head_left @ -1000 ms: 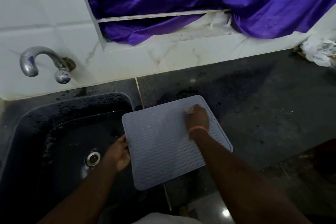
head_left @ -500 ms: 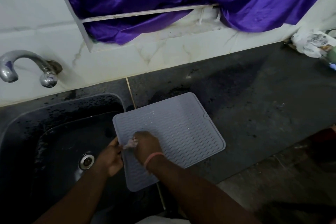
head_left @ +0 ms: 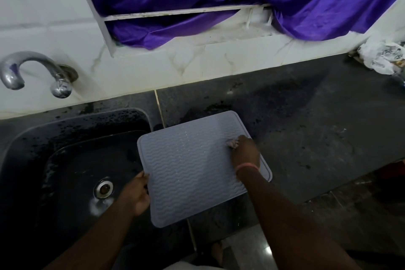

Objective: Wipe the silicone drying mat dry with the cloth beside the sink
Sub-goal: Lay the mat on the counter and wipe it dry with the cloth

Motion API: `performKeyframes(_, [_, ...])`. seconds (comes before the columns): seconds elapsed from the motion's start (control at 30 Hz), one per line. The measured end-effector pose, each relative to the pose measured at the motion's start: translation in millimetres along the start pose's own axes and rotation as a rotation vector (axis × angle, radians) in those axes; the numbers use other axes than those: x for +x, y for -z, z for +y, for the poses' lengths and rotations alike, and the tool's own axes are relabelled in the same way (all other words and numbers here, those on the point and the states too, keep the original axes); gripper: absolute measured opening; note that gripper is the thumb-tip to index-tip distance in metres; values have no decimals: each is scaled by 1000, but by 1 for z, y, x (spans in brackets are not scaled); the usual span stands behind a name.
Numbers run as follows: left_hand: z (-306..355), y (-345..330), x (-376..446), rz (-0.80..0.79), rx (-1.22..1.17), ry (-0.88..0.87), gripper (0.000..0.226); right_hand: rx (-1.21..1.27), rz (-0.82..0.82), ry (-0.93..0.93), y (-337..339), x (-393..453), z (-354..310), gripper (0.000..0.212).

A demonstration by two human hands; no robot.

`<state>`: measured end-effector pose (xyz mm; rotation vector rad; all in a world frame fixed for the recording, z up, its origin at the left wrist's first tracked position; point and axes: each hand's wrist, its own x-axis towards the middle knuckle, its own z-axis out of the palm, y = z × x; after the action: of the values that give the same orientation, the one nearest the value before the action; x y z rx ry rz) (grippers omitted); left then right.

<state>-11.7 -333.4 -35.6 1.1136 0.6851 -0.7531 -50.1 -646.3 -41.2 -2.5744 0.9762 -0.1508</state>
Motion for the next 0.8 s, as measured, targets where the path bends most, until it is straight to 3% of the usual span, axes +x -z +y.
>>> performKeyframes(0.1, [-1,1,-1,-12,-7,11,24,83,-87,90,-12,-28,-49,9])
performKeyframes(0.27, [0,3,0,-15,-24,14,32,240,-394,270,-16,-52,-86,5])
performKeyframes(0.33, [2,4,-1,-6,-22,25,33,259,-357,220,-3,-35,-75,6])
performKeyframes(0.43, [2,5,-3,8,-39,27,34,173,-131,54,15,7,-35,8])
performKeyframes(0.53, [0,5,-4,4,-59,23,32,52,-93,-59,20,33,4,17])
performKeyframes(0.63, [0,4,-3,1,-52,14,29,-33,-109,31,9,14,-3,19])
performKeyframes(0.8, [2,4,-3,-11,-37,32,30,28,-178,161,-14,-43,-66,19])
